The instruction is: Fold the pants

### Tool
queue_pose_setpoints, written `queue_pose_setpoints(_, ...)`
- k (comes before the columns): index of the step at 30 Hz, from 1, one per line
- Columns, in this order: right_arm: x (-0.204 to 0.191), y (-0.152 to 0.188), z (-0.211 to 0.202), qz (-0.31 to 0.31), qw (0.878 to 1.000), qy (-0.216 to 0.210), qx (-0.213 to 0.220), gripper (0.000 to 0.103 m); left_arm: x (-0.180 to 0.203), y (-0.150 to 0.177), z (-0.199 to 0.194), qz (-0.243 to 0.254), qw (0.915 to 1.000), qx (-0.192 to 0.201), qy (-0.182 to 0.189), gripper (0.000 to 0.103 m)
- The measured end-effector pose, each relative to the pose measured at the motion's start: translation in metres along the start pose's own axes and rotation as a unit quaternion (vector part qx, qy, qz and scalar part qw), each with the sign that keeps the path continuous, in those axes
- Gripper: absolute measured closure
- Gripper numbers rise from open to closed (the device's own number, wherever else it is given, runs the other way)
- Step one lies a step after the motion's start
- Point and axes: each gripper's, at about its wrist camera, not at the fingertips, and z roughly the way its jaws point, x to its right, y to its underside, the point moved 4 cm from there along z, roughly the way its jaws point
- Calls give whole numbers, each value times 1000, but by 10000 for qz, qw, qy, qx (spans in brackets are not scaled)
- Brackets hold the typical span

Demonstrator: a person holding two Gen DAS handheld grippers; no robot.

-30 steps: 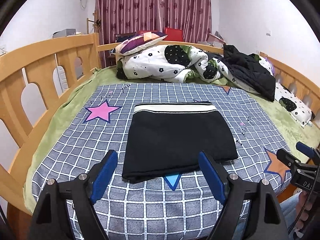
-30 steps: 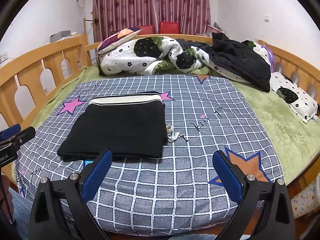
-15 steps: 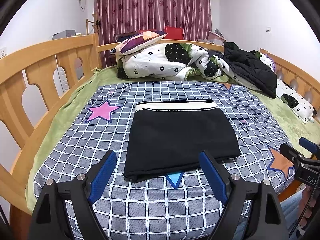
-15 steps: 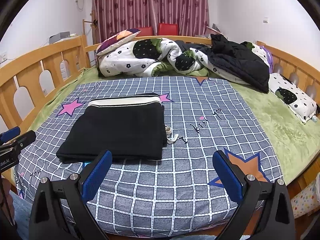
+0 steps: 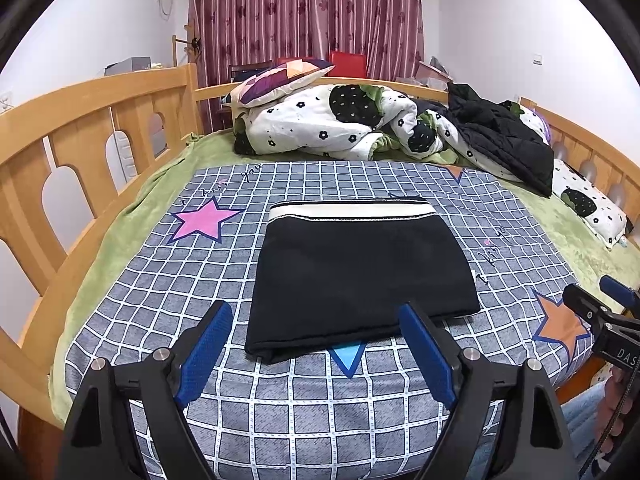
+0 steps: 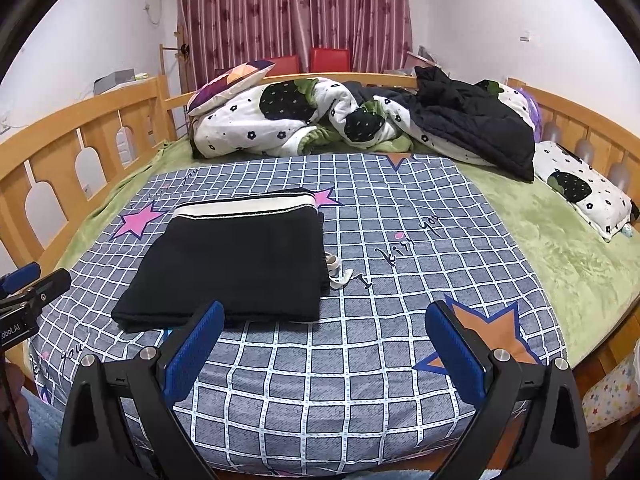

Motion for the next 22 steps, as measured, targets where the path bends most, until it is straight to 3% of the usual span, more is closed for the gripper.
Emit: queue_pose_setpoints(22,0,-1,-2,-81,9999,60,29,4,3,-2,-3,6,10000,31,34,17)
